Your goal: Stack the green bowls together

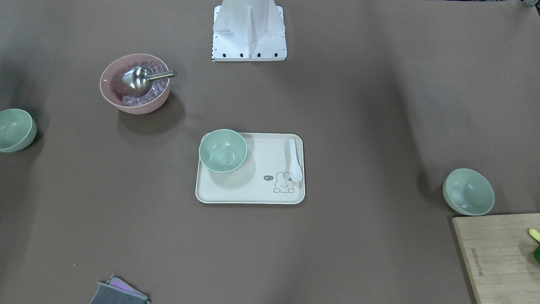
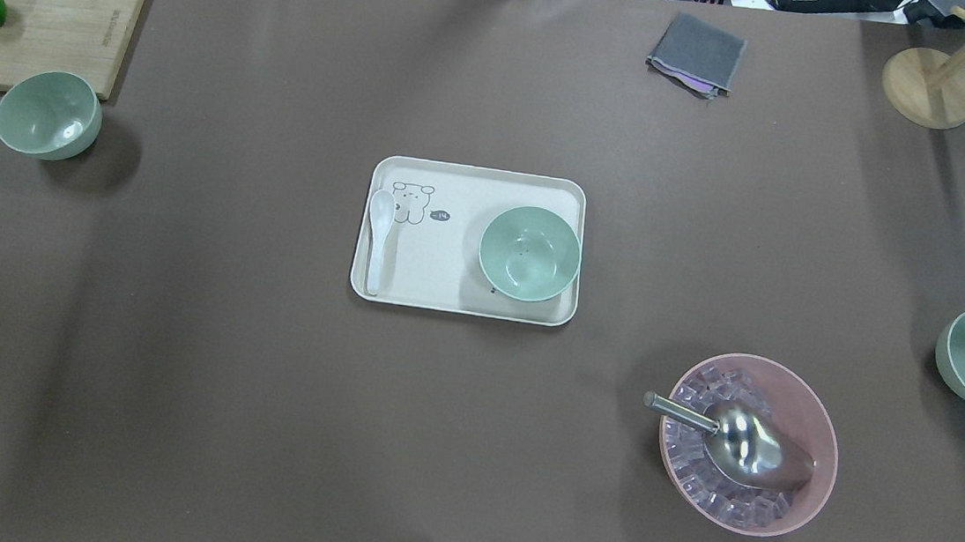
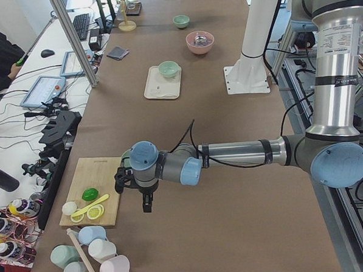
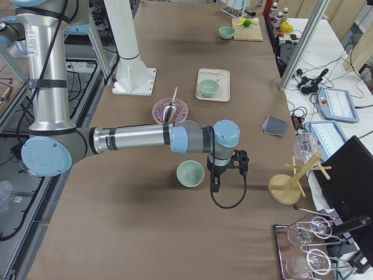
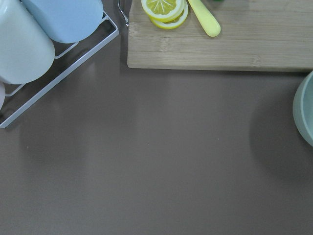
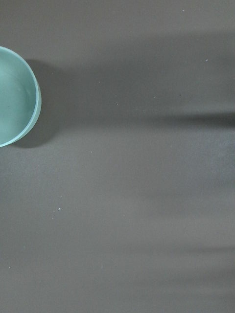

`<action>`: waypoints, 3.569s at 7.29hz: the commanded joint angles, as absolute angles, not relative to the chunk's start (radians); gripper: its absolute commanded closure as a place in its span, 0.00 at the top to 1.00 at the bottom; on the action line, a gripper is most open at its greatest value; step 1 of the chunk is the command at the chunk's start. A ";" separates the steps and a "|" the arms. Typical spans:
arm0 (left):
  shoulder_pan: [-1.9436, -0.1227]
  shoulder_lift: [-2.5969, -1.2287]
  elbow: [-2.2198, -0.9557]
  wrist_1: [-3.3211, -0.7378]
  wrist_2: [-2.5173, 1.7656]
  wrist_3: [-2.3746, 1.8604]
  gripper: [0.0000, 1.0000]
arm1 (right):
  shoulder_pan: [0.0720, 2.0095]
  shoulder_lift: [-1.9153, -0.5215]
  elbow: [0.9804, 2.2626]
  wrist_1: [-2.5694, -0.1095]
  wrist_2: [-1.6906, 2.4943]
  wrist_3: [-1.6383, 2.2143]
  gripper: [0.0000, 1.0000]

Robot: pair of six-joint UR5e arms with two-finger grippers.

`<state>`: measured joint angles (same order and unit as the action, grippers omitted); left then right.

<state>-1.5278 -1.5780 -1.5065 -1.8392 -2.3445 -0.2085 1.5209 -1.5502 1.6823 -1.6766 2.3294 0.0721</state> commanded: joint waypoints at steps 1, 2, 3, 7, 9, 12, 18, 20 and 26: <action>-1.526 -1.578 -1.500 -1.839 -2.342 -0.209 0.98 | 1.520 -1.548 1.683 -1.677 2.329 0.072 1.00; -1.525 -1.578 -1.499 -1.839 -2.339 -0.209 0.98 | 1.520 -1.548 1.684 -1.677 2.330 0.072 1.00; -1.525 -1.578 -1.496 -1.839 -2.339 -0.210 0.98 | 1.520 -1.548 1.687 -1.677 2.330 0.072 1.00; -1.525 -1.580 -1.500 -1.839 -2.341 -0.210 0.98 | 1.520 -1.548 1.690 -1.675 2.330 0.072 1.00; -1.525 -1.580 -1.502 -1.839 -2.341 -0.212 0.98 | 1.520 -1.546 1.690 -1.675 2.330 0.072 1.00; -1.523 -1.585 -1.517 -1.839 -2.353 -0.210 0.98 | 1.520 -1.546 1.697 -1.671 2.329 0.071 1.00; -1.433 -1.679 -1.537 -1.878 -2.395 -0.210 0.98 | 1.493 -1.534 1.709 -1.569 2.336 0.071 1.00; -1.427 -1.794 -1.375 -1.885 -2.393 -0.222 0.98 | 1.479 -1.531 1.707 -1.562 2.330 0.078 1.00; -1.236 -1.835 -1.154 -2.296 -2.269 -0.502 0.98 | 1.476 -1.526 1.706 -1.546 2.362 0.122 1.00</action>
<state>-1.2547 -1.8325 -1.1634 -2.2728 -2.2734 -0.4841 1.4758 -1.5301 1.7069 -1.5475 2.3459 0.0933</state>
